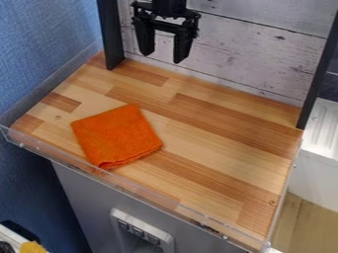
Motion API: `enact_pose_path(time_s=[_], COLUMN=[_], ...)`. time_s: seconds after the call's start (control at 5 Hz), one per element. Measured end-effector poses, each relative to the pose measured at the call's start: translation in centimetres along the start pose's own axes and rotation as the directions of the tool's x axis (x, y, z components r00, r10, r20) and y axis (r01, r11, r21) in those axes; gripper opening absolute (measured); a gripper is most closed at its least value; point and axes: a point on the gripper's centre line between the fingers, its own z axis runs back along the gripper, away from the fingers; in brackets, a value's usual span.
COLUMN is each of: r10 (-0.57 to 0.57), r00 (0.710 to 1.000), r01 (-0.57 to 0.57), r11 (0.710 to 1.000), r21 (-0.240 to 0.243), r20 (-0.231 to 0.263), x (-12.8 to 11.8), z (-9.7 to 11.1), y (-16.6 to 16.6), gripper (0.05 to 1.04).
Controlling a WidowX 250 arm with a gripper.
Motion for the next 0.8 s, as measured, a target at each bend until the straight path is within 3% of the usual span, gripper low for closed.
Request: enact_pose_path(time_s=[0.2, 0.4, 0.8], r10=[-0.032, -0.064, -0.128], r00=[0.999, 0.998, 0.988], r01=[0.032, 0.064, 0.127], r11=[0.999, 0.998, 0.992], r21=[-0.008, -0.010, 0.012], r20=[-0.031, -0.007, 0.087], x=[-1.0, -2.5, -6.5], z=[-1.5, -1.5, 0.0], y=[-0.1, -0.2, 0.1], gripper=[0.998, 0.997, 0.999])
